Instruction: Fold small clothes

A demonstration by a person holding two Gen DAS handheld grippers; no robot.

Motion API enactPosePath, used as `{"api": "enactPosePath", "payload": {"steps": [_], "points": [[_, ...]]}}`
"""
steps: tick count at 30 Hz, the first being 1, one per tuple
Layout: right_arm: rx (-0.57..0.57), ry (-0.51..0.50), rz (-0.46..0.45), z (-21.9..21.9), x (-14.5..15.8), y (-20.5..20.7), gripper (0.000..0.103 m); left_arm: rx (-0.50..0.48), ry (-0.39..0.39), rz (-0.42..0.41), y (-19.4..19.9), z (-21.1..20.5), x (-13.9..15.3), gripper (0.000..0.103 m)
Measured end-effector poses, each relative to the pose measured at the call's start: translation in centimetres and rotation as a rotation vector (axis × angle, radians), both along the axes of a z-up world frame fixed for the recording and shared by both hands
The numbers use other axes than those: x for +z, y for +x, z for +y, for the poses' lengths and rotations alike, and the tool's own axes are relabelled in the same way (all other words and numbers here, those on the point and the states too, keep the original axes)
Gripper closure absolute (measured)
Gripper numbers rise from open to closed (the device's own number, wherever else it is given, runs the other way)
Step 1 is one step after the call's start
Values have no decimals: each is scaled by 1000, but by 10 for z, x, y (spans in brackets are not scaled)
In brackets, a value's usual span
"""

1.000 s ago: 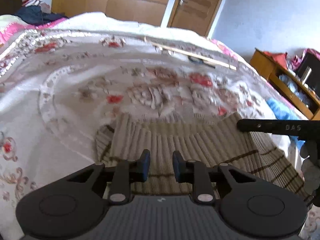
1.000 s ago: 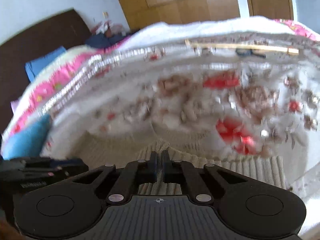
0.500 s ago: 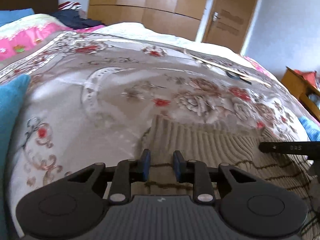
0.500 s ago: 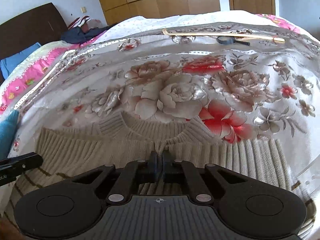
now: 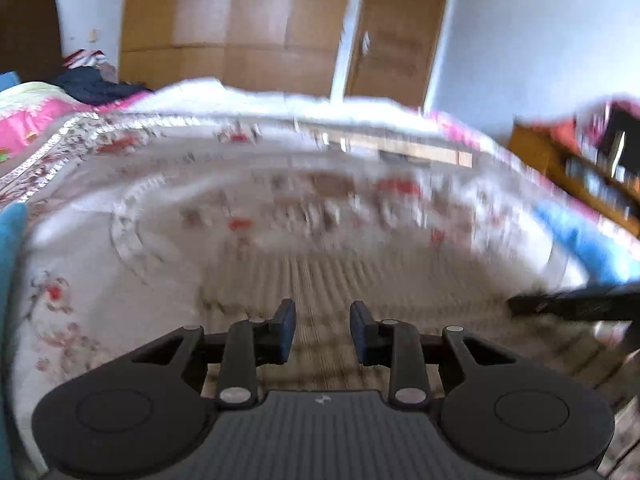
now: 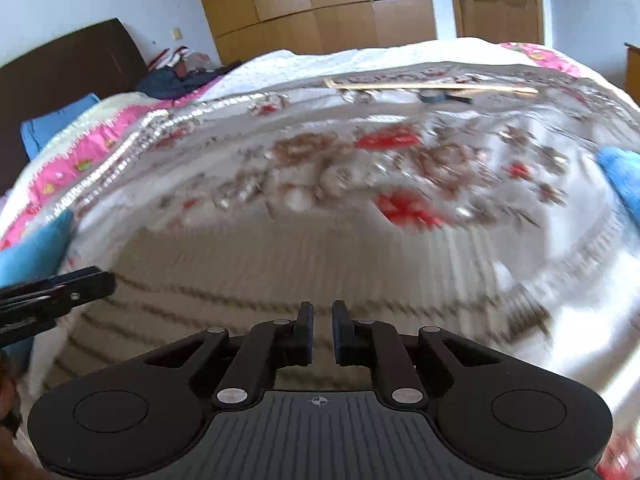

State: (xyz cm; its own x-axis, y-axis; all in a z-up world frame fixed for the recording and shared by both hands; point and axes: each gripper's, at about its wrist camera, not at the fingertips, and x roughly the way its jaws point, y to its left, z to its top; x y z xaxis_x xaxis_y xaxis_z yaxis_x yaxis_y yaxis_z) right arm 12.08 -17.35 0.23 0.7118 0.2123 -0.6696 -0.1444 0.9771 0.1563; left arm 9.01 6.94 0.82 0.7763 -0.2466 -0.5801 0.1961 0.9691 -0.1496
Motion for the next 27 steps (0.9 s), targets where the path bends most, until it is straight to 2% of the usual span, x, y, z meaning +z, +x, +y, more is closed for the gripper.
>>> {"api": "enactPosePath", "payload": {"steps": [2,3,4,6,8,12,15,20,22,24,27], "points": [[-68,-25,27,-17,-11,-5,88,16,5,64,9,0,-20,61],[-97,-3,36,-28,-15,-7,89,17,-2,62,10,1,-24,61],[-119,51,41,-38,-17,-9,93,13,-8,52,10,2,-26,61],[-168,149,40,-54,-14,-15,93,21,-6,54,10,1,-23,61],[-182,194,2,-59,-4,-29,85,41,-5,52,5,-1,-18,61],[-155,170,-36,-62,1,-57,85,34,-13,45,-13,-5,-11,60],[-205,116,37,-69,-20,-57,84,29,54,58,-20,-10,-17,57],[-286,270,-26,-89,-16,-73,84,49,70,36,-27,-12,-15,56],[-302,278,-19,-96,-22,-77,84,64,58,27,-34,-9,-14,56],[-319,251,33,-93,-33,-74,83,72,66,30,-37,-9,-16,55],[-312,247,18,-90,-34,-71,83,80,91,25,-39,-14,-17,55]]}}
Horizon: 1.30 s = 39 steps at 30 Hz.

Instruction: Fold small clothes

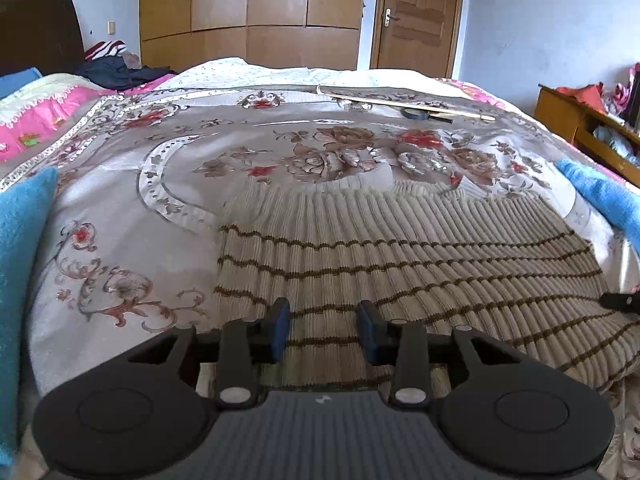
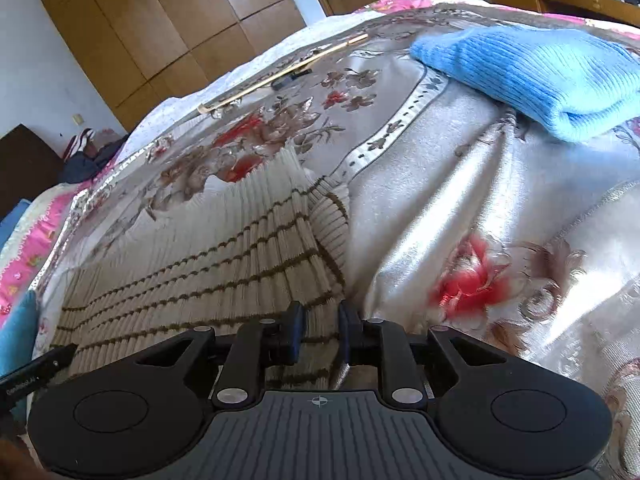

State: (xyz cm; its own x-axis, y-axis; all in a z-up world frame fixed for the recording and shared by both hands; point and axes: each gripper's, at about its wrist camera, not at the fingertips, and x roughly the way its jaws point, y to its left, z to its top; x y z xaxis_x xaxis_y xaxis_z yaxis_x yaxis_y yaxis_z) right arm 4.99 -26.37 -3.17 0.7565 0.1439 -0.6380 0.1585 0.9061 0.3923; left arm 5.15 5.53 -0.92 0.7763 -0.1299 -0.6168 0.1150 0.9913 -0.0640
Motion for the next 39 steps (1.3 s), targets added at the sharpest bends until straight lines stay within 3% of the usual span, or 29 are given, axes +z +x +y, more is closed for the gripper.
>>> {"api": "enactPosePath", "payload": {"steps": [5,16,19,24,30,35,39], "points": [[-11,83,-13,-8,-2,-5,79,15,-42,-23,-9,2,4,54],[-62,163,-40,-20,-6,-5,76,10,-41,-45,-15,-2,5,53],[-66,157,-37,-22,-6,0,73,-7,-27,-50,-18,-10,9,53],[-57,168,-58,-27,-7,11,70,-80,-69,-66,-22,-33,18,53],[-14,253,17,-43,-16,33,70,-166,-64,-37,-7,-66,18,53],[18,338,45,-58,-22,37,73,-165,-56,-9,2,-77,15,53],[40,345,57,-61,-23,45,72,-165,-39,9,3,-83,12,53]]}}
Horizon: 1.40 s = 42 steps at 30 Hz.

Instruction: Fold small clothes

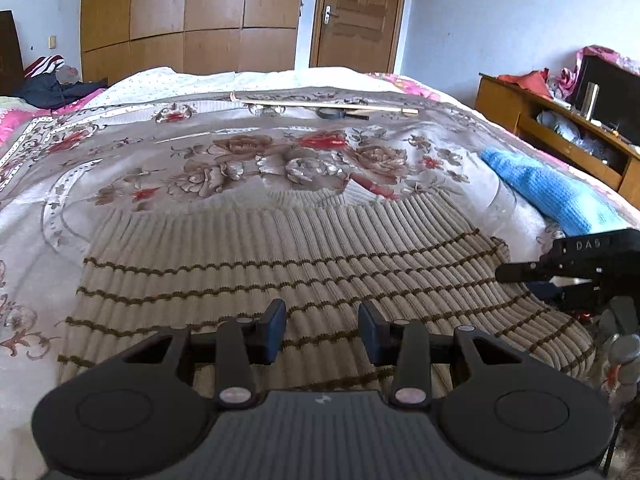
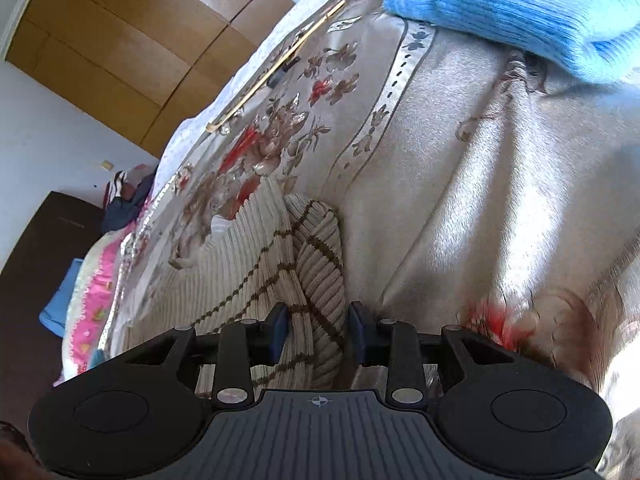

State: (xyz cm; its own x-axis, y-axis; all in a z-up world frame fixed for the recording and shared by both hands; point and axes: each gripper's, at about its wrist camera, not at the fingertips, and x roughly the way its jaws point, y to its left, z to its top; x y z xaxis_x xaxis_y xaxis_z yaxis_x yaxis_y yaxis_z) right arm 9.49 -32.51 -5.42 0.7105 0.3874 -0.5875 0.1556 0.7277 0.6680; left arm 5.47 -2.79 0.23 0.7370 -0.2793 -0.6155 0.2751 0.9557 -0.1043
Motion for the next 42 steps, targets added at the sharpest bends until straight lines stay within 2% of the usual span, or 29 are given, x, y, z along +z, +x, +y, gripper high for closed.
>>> {"api": "enactPosePath", "payload": {"steps": [3,7,12,14,19,25,29,30,32,35,37,39,41,42], "points": [[4,20,-6,-3,-3,6,72,3,12,11,3,-4,-2,53],[-28,134,-30,-19,-9,3,73,8,8,25,6,-7,0,52],[3,59,-15,-13,-6,6,73,-5,42,31,10,-18,-2,52],[35,64,-7,-13,-8,9,72,-6,51,34,11,-21,-3,52],[120,258,14,-21,-22,8,68,-3,56,41,12,-23,0,52],[179,386,4,-22,-28,7,59,-8,84,42,11,-30,0,52],[138,647,-36,-44,-44,2,57,-10,88,38,11,-32,1,52],[121,680,-41,-48,-46,1,57,-10,90,38,11,-32,0,52],[114,614,-24,-45,-44,2,57,-11,96,39,11,-32,-1,52],[166,409,-22,-24,-28,5,59,-13,103,36,11,-34,-3,51],[184,304,-25,-11,-22,6,59,-19,113,32,11,-35,-5,50],[191,215,-23,2,-18,7,64,-23,132,29,11,-37,-10,48],[187,181,-13,5,-17,7,76,-15,135,22,10,-39,-10,49],[182,197,-9,3,-19,4,78,-14,136,14,9,-40,-9,49]]}}
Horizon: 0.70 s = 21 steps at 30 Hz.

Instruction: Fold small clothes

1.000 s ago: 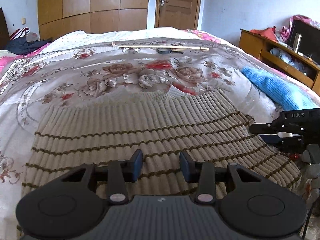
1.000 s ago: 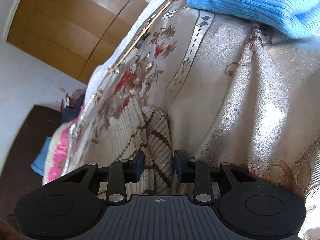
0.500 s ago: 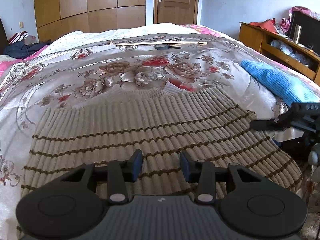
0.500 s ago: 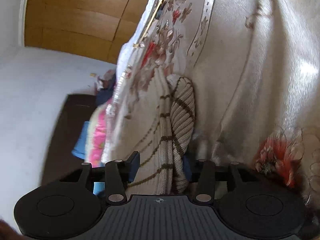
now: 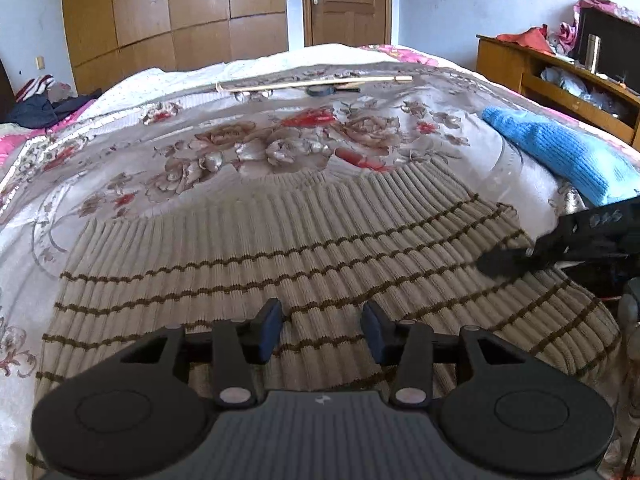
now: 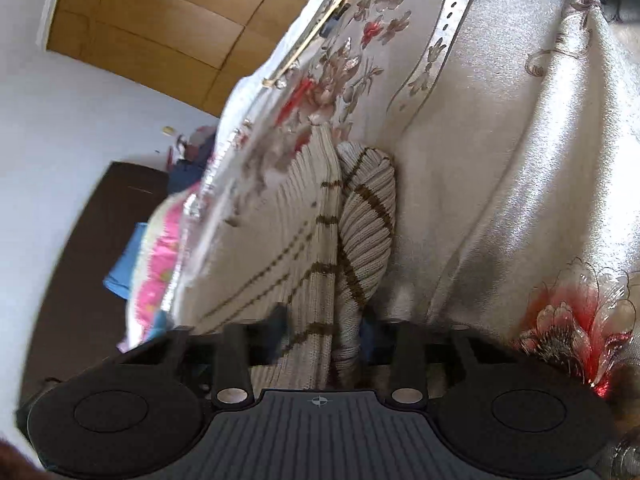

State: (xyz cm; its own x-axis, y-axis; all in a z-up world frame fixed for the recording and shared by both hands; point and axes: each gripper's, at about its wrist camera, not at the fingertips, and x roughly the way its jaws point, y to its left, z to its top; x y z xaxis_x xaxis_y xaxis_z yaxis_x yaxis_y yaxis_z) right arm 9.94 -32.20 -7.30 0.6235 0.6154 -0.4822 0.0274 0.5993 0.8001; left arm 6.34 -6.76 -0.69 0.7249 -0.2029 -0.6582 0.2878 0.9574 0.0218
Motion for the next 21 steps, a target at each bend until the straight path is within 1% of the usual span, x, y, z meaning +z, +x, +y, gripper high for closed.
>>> {"api": "enactPosePath", "payload": {"steps": [2,3,5,7,9,10,11,13,14,15,16,17,18,19,21], "points": [[-11,39,5,-4,-1,-3,83,-3,0,-29,-2,-1,4,49],[-15,50,7,-5,-1,-4,83,-3,10,-51,-3,-2,5,49],[-18,42,7,-5,-2,-4,84,12,27,-87,-2,-1,7,49],[-20,37,7,-7,-4,-5,84,13,33,-83,2,3,4,49],[-23,37,8,-9,-4,-7,85,16,74,-68,2,7,-6,48],[-25,34,8,-7,-5,-6,85,7,69,-59,2,10,-12,48],[-28,27,8,-6,-4,-6,85,4,54,-68,-1,14,-13,48],[-39,7,8,-3,-3,-7,85,16,26,-85,-5,17,-5,49],[-46,-2,9,1,-1,-7,85,16,-3,-119,-10,22,2,49],[-53,-11,10,5,1,-7,85,11,-12,-147,-13,25,5,49],[-61,-19,14,7,3,-7,85,4,-1,-156,-14,25,5,49],[-70,-24,21,10,5,-7,85,-18,28,-140,-13,25,0,49],[-80,-26,27,12,8,-8,85,-35,52,-107,-11,23,-10,49],[-89,-26,32,15,12,-9,85,-42,69,-97,-11,23,-19,49],[-103,-33,30,23,24,-11,85,-48,78,-133,-16,21,-24,49]]}}
